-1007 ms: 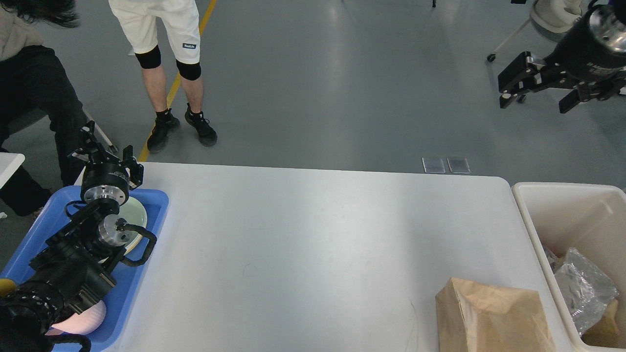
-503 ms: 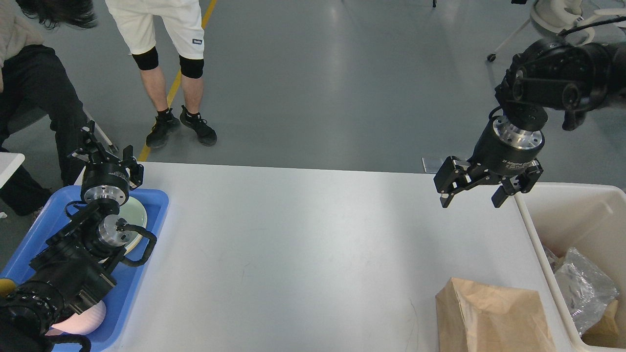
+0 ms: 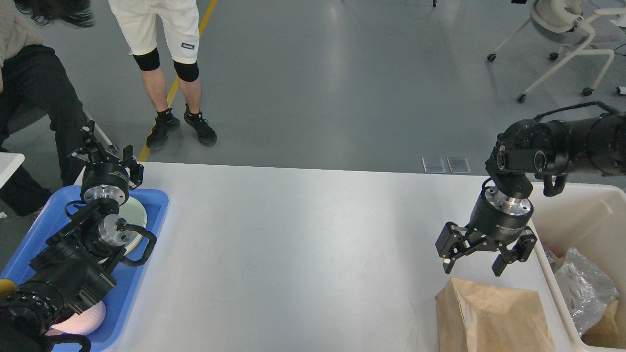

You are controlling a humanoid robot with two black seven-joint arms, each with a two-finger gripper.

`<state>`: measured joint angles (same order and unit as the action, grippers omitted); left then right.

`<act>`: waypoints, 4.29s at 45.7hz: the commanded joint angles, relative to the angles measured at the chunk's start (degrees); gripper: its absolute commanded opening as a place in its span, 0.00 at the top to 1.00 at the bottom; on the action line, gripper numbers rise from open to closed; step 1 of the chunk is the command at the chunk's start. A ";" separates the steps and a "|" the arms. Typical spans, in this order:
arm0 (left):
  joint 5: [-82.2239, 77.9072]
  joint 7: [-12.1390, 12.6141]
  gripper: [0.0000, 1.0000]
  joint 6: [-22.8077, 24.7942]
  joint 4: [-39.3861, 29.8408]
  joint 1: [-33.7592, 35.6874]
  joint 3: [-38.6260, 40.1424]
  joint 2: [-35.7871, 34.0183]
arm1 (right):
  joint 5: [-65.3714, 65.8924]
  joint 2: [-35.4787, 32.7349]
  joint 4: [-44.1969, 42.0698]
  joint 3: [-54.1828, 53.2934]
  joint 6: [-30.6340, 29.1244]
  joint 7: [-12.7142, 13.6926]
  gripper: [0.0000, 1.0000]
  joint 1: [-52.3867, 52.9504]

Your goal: Tidy desktop

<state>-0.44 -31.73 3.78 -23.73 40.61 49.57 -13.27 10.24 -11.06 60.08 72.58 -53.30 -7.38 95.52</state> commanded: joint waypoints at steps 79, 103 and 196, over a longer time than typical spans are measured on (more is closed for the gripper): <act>0.00 0.00 0.04 0.00 0.00 0.00 0.00 0.00 | -0.84 -5.91 -18.51 -0.95 6.10 0.44 0.01 -13.08; 0.00 0.00 0.04 0.00 0.00 0.00 0.00 0.00 | 0.57 -7.75 -18.16 0.81 -1.70 0.35 0.00 -5.35; 0.00 0.00 0.04 0.00 0.00 0.00 0.00 0.00 | -0.84 -1.78 -2.08 0.19 -1.70 0.35 0.00 7.68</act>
<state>-0.44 -31.73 3.78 -23.72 40.61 49.57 -13.27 9.21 -13.29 58.50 72.49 -55.00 -7.10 108.28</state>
